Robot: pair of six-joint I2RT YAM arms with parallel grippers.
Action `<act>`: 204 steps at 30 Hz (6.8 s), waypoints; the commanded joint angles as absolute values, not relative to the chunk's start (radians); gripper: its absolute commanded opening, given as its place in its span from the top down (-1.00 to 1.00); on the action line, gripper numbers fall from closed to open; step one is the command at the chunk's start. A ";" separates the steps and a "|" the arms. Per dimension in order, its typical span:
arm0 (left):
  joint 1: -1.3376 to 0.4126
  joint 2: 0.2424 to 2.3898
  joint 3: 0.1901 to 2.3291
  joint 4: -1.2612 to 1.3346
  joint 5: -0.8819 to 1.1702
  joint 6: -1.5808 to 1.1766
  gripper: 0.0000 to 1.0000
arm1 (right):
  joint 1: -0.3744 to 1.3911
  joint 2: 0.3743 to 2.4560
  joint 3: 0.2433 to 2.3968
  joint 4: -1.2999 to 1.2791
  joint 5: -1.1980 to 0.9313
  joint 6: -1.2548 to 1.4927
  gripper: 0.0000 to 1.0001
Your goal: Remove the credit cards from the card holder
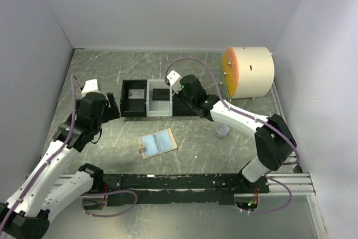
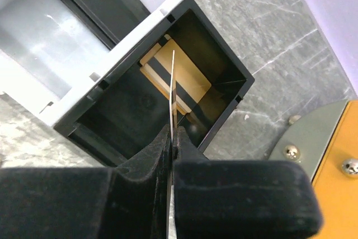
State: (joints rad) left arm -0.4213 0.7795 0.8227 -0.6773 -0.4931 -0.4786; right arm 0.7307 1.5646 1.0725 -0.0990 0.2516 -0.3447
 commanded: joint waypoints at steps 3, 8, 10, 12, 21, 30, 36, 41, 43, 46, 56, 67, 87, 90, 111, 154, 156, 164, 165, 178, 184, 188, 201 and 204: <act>-0.416 0.774 0.815 -0.658 -0.477 -0.469 -1.00 | 0.732 1.605 1.080 -0.037 0.359 -0.473 1.00; -0.416 0.786 0.819 -0.667 -0.476 -0.472 -0.98 | 0.729 1.597 1.065 -0.019 0.368 -0.546 1.00; -0.416 0.788 0.821 -0.670 -0.474 -0.472 -0.98 | 0.728 1.585 1.060 -0.002 0.343 -0.566 1.00; -0.416 0.785 0.820 -0.667 -0.474 -0.471 -0.98 | 0.728 1.576 1.055 0.005 0.306 -0.585 1.00; -0.416 0.787 0.825 -0.671 -0.469 -0.469 -1.00 | 0.719 1.643 1.093 -0.049 0.288 -0.631 1.00; -0.416 0.781 0.820 -0.664 -0.471 -0.465 -1.00 | 0.667 1.714 1.094 -0.020 0.200 -0.677 1.00; -0.415 0.783 0.822 -0.668 -0.476 -0.467 -1.00 | 0.667 1.793 1.149 -0.009 0.193 -0.705 1.00; -0.416 0.781 0.820 -0.667 -0.478 -0.466 -0.99 | 0.665 1.857 1.180 0.027 0.240 -0.730 1.00; -0.416 0.782 0.819 -0.666 -0.477 -0.465 -0.99 | 0.664 1.875 1.191 0.032 0.248 -0.752 1.00; -0.416 0.785 0.819 -0.666 -0.478 -0.465 -1.00 | 0.663 1.901 1.209 0.049 0.265 -0.780 1.00; -0.416 0.791 0.819 -0.664 -0.478 -0.462 -1.00 | 0.649 1.960 1.224 0.081 0.266 -0.819 0.99; -0.416 0.798 0.819 -0.661 -0.467 -0.457 -0.99 | 0.627 1.971 1.175 0.128 0.230 -0.775 0.74; -0.416 0.806 0.814 -0.653 -0.438 -0.447 -0.95 | 0.626 1.918 1.149 0.047 0.267 -0.695 0.41; -0.416 0.808 0.813 -0.649 -0.432 -0.444 -0.95 | 0.626 1.905 1.145 0.051 0.260 -0.672 0.37; -0.416 0.804 0.820 -0.667 -0.453 -0.458 -0.94 | 0.625 1.680 1.132 -0.029 0.146 0.103 0.28; -0.416 0.810 0.821 -0.673 -0.456 -0.463 -0.94 | 0.614 2.073 1.412 -0.288 0.307 0.415 0.64; -0.416 0.811 0.819 -0.672 -0.458 -0.462 -0.94 | 0.613 2.078 1.417 -0.286 0.323 0.415 0.64; -0.416 0.828 0.825 -0.673 -0.456 -0.460 -0.94 | 0.613 2.085 1.401 -0.236 0.389 0.396 0.63; -0.416 0.829 0.825 -0.673 -0.456 -0.460 -0.93 | 0.613 2.088 1.399 -0.231 0.390 0.392 0.63; -0.416 0.831 0.820 -0.668 -0.451 -0.457 -0.93 | 0.613 1.994 1.370 -0.230 0.300 0.378 0.55; -0.416 0.839 0.824 -0.670 -0.445 -0.455 -0.94 | 0.614 1.787 1.298 -0.212 0.206 0.367 0.37; -0.416 0.838 0.827 -0.676 -0.447 -0.459 -0.94 | 0.614 1.615 1.168 -0.153 0.134 0.361 0.26; -0.417 0.810 0.820 -0.668 -0.443 -0.460 -0.95 | 0.659 1.209 0.839 -0.108 -0.030 0.430 -0.15; -0.417 0.807 0.820 -0.670 -0.444 -0.462 -0.95 | 0.724 1.236 0.817 -0.137 -0.062 0.456 -0.14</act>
